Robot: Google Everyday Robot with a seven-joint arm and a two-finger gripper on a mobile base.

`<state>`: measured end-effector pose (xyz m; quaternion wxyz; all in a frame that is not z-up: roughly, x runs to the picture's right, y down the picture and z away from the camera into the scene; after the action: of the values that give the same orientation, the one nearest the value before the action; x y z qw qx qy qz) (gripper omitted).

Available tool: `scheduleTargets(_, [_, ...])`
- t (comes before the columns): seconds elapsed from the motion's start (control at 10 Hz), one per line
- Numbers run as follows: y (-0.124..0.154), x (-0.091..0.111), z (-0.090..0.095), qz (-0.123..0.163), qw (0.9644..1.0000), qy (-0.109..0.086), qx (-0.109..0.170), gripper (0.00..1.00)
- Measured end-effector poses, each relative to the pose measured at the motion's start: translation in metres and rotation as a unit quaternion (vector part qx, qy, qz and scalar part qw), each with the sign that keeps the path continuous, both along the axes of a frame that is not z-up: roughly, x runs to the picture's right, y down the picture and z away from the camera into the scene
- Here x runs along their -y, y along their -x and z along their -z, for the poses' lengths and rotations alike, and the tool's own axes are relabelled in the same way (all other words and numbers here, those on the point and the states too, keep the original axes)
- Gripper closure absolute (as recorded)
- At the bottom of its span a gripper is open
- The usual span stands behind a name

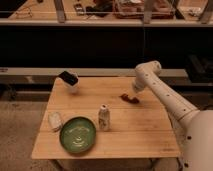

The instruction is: Place the pepper in the ceramic bowl

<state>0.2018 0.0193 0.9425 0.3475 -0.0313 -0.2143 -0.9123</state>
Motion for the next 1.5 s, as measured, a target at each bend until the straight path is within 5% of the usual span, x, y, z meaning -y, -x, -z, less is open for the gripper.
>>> scheduleTargets(0.3, [0.021, -0.007, -0.006, -0.019, 0.9989, 0.007, 0.042, 0.36])
scheduleTargets(0.7, [0.023, -0.038, -0.014, -0.024, 0.9958, 0.057, 0.067, 0.38])
scheduleTargets(0.9, [0.027, -0.046, -0.018, -0.017, 0.9946, 0.074, 0.070, 0.58])
scheduleTargets(1.2, [0.039, -0.018, -0.007, -0.041, 0.9927, 0.055, 0.099, 0.84])
scheduleTargets(1.3, [0.050, 0.008, 0.007, -0.060, 0.9892, 0.033, 0.130, 0.97])
scheduleTargets(1.5, [0.061, 0.035, 0.021, -0.092, 0.9818, 0.013, 0.166, 1.00])
